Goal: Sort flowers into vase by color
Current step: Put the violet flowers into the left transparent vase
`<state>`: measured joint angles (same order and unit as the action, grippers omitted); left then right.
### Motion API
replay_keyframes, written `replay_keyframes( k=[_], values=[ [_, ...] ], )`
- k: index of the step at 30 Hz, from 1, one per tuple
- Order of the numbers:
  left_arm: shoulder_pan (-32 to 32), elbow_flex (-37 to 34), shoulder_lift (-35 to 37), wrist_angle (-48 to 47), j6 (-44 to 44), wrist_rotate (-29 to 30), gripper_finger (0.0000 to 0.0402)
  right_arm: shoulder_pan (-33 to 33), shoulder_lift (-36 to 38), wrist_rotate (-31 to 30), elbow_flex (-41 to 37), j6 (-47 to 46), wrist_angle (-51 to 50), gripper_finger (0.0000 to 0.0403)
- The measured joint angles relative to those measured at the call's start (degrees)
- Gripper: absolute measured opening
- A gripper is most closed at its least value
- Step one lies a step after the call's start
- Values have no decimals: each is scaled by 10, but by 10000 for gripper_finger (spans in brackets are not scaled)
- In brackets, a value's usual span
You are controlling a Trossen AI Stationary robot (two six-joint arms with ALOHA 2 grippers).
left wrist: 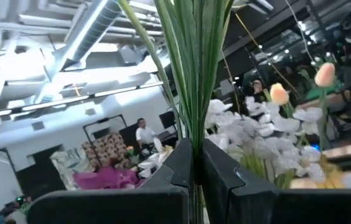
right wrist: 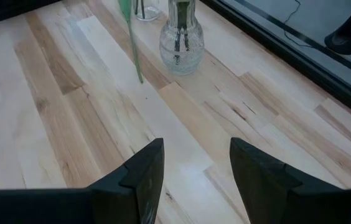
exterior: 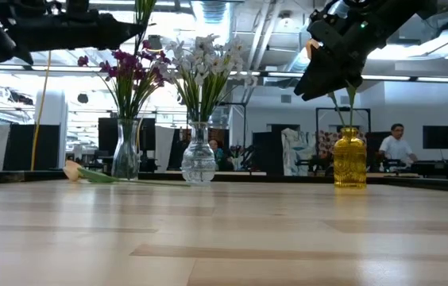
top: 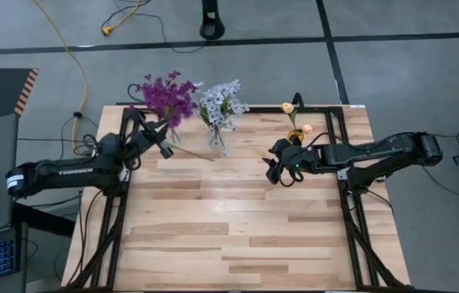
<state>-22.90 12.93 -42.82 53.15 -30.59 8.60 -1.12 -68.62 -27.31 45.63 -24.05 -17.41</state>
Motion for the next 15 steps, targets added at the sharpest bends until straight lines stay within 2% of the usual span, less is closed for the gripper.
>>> replay_keyframes(
  k=[3, 15],
  values=[
    [-26, 0, -31, 27, 13, -22, 0, 0, 0, 0, 0, 0, 0, 209],
    [-95, 0, -141, 116, 3, -31, 0, 0, 0, 0, 0, 0, -1, 209]
  ],
)
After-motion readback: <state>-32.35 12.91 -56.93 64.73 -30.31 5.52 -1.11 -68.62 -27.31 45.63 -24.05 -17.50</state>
